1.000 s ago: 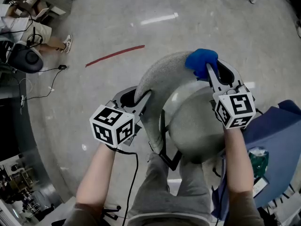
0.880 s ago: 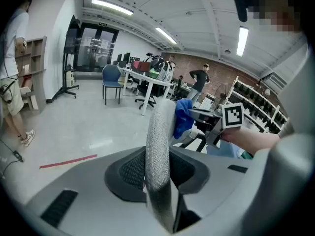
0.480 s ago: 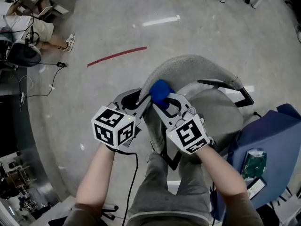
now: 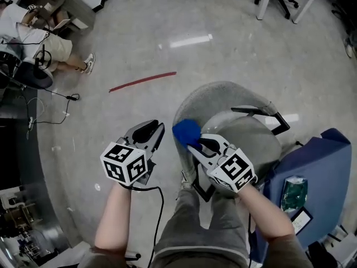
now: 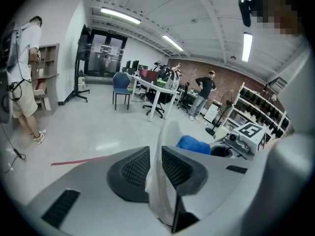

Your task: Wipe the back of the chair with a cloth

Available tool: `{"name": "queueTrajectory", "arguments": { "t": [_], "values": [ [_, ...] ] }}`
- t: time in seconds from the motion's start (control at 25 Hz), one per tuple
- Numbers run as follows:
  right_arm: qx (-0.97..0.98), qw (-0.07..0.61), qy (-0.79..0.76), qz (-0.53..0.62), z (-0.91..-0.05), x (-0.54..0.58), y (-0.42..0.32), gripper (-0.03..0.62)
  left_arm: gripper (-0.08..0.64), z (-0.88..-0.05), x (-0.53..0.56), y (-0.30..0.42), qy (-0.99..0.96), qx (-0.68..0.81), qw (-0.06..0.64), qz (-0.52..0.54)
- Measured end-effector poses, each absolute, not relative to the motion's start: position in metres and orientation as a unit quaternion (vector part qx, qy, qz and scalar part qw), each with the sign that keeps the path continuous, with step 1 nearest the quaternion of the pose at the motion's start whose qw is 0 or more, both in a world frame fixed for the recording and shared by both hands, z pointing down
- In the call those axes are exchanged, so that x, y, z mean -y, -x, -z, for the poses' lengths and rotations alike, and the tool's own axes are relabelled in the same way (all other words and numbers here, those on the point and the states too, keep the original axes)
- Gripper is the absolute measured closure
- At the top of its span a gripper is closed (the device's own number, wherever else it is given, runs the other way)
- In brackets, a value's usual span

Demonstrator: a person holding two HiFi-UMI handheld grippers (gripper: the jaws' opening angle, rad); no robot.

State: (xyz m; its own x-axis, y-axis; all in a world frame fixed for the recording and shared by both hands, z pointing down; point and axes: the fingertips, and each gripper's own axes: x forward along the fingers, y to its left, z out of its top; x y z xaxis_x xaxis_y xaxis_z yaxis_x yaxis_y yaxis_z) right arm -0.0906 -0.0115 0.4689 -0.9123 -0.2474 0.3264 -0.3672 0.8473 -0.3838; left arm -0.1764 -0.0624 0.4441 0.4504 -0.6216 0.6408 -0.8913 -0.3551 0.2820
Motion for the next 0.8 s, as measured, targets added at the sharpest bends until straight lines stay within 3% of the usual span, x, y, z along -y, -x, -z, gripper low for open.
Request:
{"name": "queueTrajectory", "arguments": {
  "t": [0.24, 0.8],
  "values": [
    [0.95, 0.106, -0.259, -0.141, -0.394, 0.025, 0.049, 0.495, 0.489, -0.401, 0.061, 0.174, -0.803, 0.485, 0.247, -0.243],
    [0.936, 0.044, -0.347, -0.039, -0.212, 0.025, -0.022, 0.495, 0.508, -0.259, 0.052, 0.138, -0.84, 0.487, 0.164, -0.174]
  ]
}}
